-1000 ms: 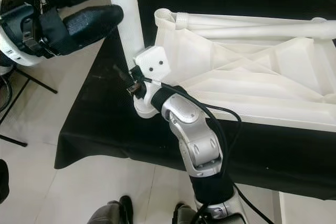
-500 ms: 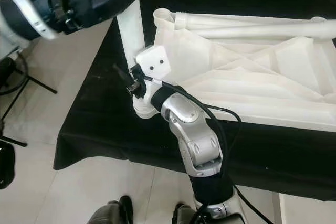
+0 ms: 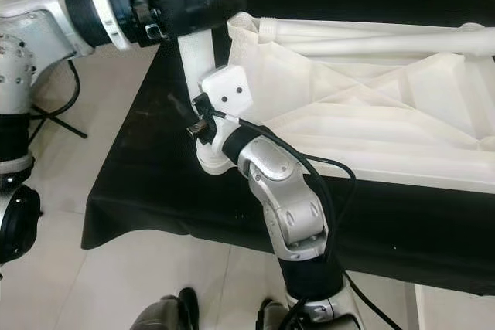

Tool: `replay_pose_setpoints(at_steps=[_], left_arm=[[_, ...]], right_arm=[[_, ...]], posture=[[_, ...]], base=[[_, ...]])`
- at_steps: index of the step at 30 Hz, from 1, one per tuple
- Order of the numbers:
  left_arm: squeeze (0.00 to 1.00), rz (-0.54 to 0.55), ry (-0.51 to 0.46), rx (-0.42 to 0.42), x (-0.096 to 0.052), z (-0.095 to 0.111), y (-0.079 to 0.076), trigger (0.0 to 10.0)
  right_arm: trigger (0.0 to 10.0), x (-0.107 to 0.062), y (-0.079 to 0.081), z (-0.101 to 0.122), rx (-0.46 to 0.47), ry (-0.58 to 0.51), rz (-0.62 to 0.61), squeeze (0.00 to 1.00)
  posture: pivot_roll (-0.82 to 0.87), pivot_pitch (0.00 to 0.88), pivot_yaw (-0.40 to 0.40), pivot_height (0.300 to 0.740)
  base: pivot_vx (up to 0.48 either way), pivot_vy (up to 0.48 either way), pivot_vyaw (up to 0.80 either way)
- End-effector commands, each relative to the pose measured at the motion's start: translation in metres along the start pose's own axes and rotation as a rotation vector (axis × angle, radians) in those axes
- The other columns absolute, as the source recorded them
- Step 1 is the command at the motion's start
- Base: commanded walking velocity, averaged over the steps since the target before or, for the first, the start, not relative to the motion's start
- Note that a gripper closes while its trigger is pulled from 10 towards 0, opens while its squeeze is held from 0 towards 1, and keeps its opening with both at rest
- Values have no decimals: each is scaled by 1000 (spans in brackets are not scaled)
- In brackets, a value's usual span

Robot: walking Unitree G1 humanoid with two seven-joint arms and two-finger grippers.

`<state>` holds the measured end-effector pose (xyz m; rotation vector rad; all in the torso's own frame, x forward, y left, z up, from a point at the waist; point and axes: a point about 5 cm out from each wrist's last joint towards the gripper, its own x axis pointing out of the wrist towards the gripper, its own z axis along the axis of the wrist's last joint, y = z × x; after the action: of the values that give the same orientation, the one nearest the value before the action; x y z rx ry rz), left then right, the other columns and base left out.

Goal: Building children table

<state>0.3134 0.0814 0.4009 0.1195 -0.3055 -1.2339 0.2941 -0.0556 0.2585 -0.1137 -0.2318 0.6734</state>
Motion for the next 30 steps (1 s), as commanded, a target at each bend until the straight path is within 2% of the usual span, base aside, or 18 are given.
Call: replay_pose_setpoints(at_steps=[1,3,6,7,10,11,12,30], left_arm=[[0,31,41,67,-1,3,4,10000],[0,36,47,113,2,6,2,10000],[0,37,46,132,4,7,0,10000],[0,37,35,177,9,11,-4,10000],[0,36,30,189,10,13,-5,10000],[0,33,15,186,11,14,-6,8078],[0,34,2,180,11,15,-7,0],[0,27,-30,161,10,17,-7,0]], right_arm=[[10000,0,14,-22,74,98,66,0],[10000,0,15,-23,76,97,67,0],[10000,0,15,-23,76,97,68,0],[10000,0,15,-23,78,95,68,0],[10000,1,15,-23,79,95,68,0],[10000,1,15,-23,79,95,68,0],[10000,1,15,-23,78,95,68,0],[10000,2,13,-22,69,93,67,0]], posture=[[87,290,67,740],[87,289,68,740],[89,289,67,740],[87,286,67,740],[87,286,67,740],[84,284,68,740],[84,284,68,740],[78,268,61,740]], base=[[0,0,0],[0,0,0],[0,0,0],[0,0,0],[0,0,0],[0,0,0],[0,0,0],[0,0,0]])
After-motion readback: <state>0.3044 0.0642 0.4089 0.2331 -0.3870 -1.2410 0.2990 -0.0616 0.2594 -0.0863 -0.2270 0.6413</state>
